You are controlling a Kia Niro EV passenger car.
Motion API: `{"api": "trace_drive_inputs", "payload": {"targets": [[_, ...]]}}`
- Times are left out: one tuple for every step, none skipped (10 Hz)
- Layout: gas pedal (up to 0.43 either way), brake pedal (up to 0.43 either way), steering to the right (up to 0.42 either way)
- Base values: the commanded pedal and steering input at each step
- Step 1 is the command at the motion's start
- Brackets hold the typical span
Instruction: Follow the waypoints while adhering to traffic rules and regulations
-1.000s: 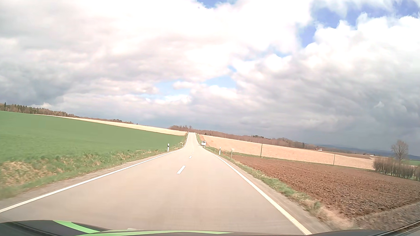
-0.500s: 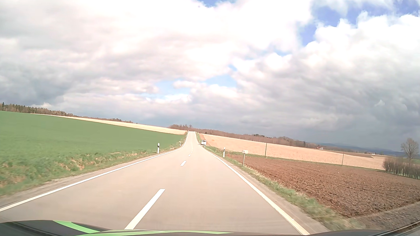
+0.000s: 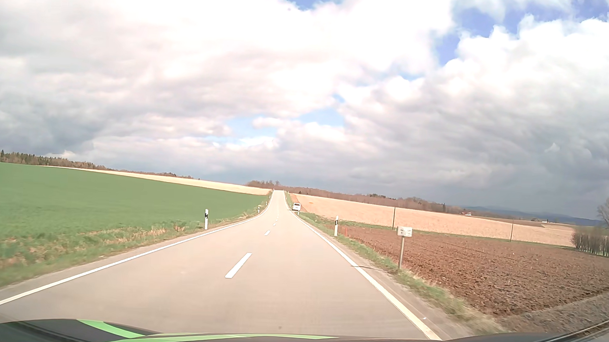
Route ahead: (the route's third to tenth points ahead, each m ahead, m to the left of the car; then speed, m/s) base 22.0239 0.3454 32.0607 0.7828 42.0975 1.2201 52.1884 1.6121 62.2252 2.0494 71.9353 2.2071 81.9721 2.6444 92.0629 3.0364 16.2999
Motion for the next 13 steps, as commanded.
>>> {"api": "trace_drive_inputs", "payload": {"targets": [[0.098, 0.000, -0.005], [0.110, 0.000, -0.006], [0.118, 0.000, -0.007], [0.130, 0.000, -0.007], [0.130, 0.000, -0.007], [0.138, 0.000, -0.007], [0.150, 0.000, -0.006], [0.150, 0.000, -0.007], [0.157, 0.000, -0.006], [0.157, 0.000, -0.006], [0.157, 0.000, -0.007], [0.157, 0.000, -0.006], [0.157, 0.000, -0.006]]}}
